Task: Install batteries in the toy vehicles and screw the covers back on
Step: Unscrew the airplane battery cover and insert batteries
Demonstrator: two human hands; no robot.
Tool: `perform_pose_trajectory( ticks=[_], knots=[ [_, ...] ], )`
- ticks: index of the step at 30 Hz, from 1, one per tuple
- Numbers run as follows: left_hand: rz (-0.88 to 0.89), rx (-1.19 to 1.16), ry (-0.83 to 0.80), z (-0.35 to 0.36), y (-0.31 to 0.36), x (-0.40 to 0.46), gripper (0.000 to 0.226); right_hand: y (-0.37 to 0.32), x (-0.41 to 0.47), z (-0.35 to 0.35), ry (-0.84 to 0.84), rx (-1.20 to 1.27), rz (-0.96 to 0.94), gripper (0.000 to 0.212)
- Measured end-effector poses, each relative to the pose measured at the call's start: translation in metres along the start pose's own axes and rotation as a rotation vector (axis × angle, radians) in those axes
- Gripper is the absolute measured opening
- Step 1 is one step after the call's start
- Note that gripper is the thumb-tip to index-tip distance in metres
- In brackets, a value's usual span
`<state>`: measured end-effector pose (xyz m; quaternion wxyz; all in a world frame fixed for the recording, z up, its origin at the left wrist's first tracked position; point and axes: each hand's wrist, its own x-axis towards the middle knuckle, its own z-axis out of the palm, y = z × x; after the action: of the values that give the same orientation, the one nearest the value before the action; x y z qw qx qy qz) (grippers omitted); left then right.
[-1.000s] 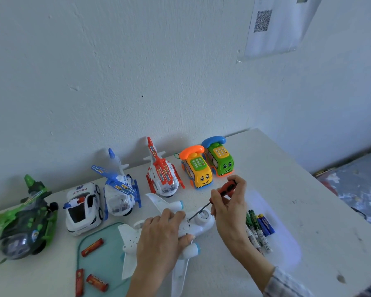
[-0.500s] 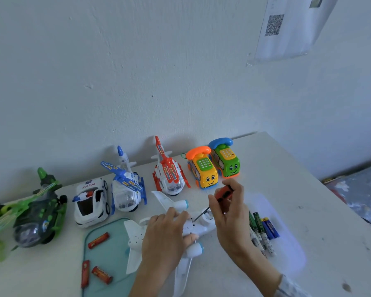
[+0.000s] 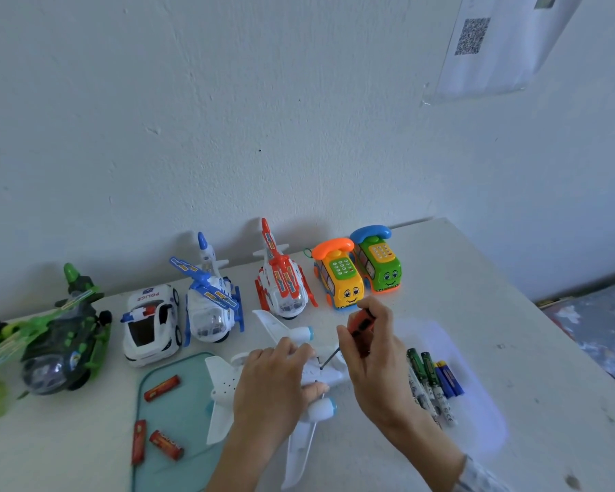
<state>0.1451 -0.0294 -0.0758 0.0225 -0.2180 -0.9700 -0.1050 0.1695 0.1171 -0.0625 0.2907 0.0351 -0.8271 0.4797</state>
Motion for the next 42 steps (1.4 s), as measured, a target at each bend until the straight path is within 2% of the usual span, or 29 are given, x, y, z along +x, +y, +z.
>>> perform_pose_trajectory(
  ticks=[6, 9, 14, 17, 21, 22, 26, 30, 33, 36, 40, 42],
  knots=[
    [0.004, 0.018, -0.005, -0.002, 0.001, 0.002, 0.049, -0.002, 0.004, -0.005, -0.262, -0.045, -0.195, 0.038],
    [0.022, 0.003, -0.006, 0.002, -0.001, 0.003, 0.048, -0.005, 0.012, -0.012, -0.370, -0.003, -0.227, 0.044],
    [0.040, -0.009, -0.033, 0.006, -0.002, 0.007, 0.050, 0.006, 0.027, -0.015, -0.241, 0.121, -0.175, 0.049],
    [0.043, 0.019, 0.005, 0.005, -0.004, 0.005, 0.052, 0.006, 0.027, -0.014, -0.218, 0.246, -0.132, 0.054],
    [0.007, 0.010, -0.043, -0.001, -0.005, 0.008, 0.055, 0.007, 0.026, -0.014, -0.176, 0.324, -0.031, 0.063],
    [0.004, 0.007, -0.048, -0.002, -0.005, 0.009, 0.055, 0.004, 0.026, -0.016, -0.179, 0.343, 0.006, 0.060],
    [0.010, -0.006, -0.036, -0.001, -0.005, 0.010, 0.055, -0.012, 0.029, -0.017, -0.144, 0.363, 0.056, 0.024],
    [-0.015, -0.013, -0.055, -0.002, -0.004, 0.010, 0.054, -0.018, 0.031, -0.009, -0.173, 0.345, 0.072, 0.011],
    [-0.002, -0.010, -0.049, -0.003, -0.004, 0.009, 0.054, -0.019, 0.033, -0.005, -0.216, 0.384, 0.144, 0.017],
    [0.002, -0.059, -0.026, -0.002, -0.004, 0.008, 0.052, -0.024, 0.033, -0.005, -0.171, 0.392, 0.185, 0.009],
    [-0.002, -0.049, -0.016, -0.005, -0.003, 0.009, 0.052, -0.021, 0.035, -0.006, -0.055, 0.353, 0.161, 0.034],
    [0.007, -0.009, -0.016, -0.002, -0.004, 0.008, 0.052, -0.017, 0.035, -0.006, -0.037, 0.396, 0.173, 0.035]
  ],
)
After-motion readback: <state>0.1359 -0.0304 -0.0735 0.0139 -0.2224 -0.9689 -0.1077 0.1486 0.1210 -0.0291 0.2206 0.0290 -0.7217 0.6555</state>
